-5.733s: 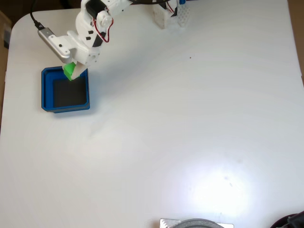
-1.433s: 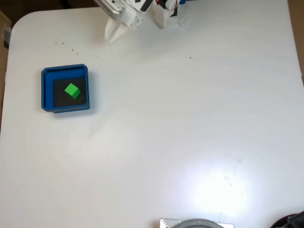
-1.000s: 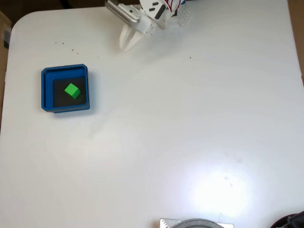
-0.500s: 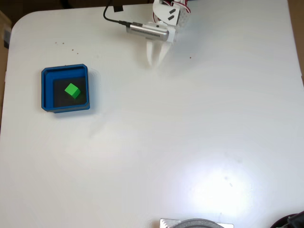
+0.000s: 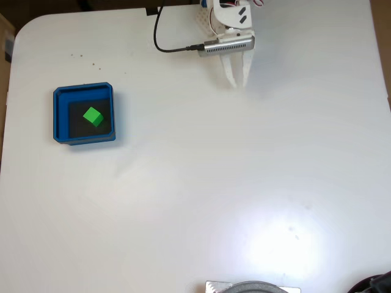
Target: Pick up green cube and drop it in the blue box
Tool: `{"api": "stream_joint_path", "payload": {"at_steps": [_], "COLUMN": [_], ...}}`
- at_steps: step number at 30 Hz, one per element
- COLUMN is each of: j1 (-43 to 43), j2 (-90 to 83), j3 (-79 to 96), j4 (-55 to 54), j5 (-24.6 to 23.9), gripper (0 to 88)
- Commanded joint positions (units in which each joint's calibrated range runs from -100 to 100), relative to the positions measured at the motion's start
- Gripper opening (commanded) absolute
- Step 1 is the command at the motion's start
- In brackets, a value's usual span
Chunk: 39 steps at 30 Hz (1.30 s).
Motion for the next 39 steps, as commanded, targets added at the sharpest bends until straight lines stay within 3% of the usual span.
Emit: {"api": "stream_joint_path", "payload": {"at_steps": [1,32,39], "j1": [-1.97,-2.88,-2.88], "j2": [-1.42,-1.59,-1.5], "j3": [0.27,-0.36,0.18], "j4": [-1.01,-1.75,-6.07], "j5": [-0.15,-0.2,-0.15], "gripper": [2.3,2.2,2.3]}}
